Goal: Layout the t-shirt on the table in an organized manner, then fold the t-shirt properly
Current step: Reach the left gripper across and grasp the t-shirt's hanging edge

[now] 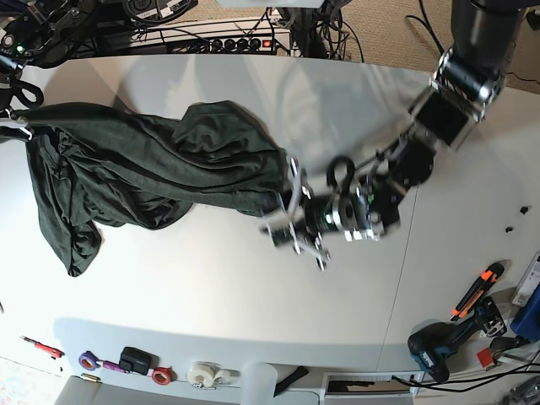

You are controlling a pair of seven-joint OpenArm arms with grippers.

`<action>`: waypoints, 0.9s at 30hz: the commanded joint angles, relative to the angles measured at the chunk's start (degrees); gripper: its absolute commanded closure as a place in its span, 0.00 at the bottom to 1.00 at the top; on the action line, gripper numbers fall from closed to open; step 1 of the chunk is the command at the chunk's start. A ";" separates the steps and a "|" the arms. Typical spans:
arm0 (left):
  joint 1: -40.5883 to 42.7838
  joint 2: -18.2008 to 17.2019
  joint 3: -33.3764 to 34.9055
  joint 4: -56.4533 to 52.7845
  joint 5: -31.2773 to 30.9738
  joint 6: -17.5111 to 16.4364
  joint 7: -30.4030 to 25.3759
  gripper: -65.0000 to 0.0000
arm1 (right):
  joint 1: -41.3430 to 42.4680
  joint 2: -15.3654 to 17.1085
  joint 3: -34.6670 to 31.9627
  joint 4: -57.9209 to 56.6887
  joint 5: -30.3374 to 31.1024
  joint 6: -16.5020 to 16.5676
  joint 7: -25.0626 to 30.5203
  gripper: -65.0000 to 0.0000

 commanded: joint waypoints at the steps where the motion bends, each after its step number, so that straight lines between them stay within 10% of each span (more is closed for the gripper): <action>1: -2.40 -0.13 0.20 -1.68 0.07 -0.33 -1.95 0.71 | 0.20 0.92 0.31 0.85 0.17 -0.24 1.51 1.00; 7: -4.52 0.83 1.36 -12.96 0.33 -5.02 -5.84 0.71 | 0.22 0.92 0.31 0.85 0.20 -0.22 1.55 1.00; 27: -2.19 7.30 7.32 -15.21 1.11 -5.02 -9.44 0.71 | 0.22 0.92 0.31 0.85 0.20 -0.17 1.55 1.00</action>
